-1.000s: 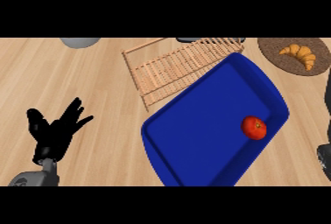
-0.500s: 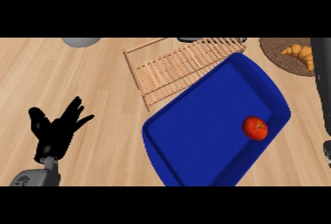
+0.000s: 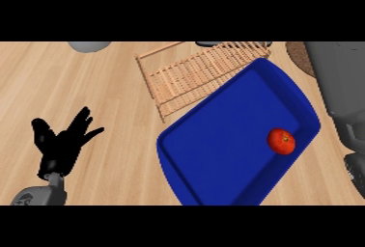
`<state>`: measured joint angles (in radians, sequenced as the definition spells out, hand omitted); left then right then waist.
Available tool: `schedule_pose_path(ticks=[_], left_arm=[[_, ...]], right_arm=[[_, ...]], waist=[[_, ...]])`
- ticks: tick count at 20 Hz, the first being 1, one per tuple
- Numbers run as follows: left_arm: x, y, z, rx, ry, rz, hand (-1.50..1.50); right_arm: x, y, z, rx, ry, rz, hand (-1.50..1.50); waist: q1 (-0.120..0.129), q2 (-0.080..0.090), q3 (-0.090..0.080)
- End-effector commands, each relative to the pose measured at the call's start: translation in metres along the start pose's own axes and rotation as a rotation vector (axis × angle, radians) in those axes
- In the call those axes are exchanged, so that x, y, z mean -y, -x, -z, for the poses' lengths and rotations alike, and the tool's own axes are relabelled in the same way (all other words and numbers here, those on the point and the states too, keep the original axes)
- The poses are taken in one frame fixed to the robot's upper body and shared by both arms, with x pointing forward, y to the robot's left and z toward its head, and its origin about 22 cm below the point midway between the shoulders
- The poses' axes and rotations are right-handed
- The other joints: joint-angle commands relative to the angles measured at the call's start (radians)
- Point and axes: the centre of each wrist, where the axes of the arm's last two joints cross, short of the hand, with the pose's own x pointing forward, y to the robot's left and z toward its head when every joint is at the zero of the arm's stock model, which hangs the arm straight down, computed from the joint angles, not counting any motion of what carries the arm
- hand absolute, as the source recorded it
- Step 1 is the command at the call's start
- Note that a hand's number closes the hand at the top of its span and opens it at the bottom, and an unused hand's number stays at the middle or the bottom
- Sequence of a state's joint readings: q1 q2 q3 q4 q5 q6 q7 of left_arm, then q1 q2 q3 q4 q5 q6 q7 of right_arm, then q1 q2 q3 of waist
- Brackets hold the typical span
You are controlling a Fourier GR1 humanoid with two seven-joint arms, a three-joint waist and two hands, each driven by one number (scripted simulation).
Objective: Pick the lemon from the tray and place it in the tiered shelf
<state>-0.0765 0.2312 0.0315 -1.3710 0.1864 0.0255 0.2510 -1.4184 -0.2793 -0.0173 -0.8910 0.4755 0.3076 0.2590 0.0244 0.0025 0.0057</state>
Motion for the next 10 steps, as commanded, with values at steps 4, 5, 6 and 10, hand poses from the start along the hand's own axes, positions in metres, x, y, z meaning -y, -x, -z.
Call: schedule_pose_path(ticks=[4,5,6,10], left_arm=[[0.002,0.016,-0.007,-0.078,-0.001,0.009,0.00],[0.008,0.010,-0.007,-0.076,0.010,0.006,0.00],[0.010,0.031,-0.007,-0.088,0.004,0.007,0.00],[0.012,0.027,0.003,-0.081,-0.007,0.002,0.00]], right_arm=[[-0.016,0.010,0.014,0.051,0.001,0.040,1.50],[-0.013,0.006,0.021,0.042,0.007,0.014,1.50],[-0.011,0.003,0.023,0.049,-0.007,0.006,1.50],[-0.004,0.004,0.024,0.060,-0.004,0.025,1.50]], waist=[[-0.002,0.003,-0.006],[0.010,0.006,-0.006],[0.010,0.009,-0.007],[-0.003,0.006,-0.007]])
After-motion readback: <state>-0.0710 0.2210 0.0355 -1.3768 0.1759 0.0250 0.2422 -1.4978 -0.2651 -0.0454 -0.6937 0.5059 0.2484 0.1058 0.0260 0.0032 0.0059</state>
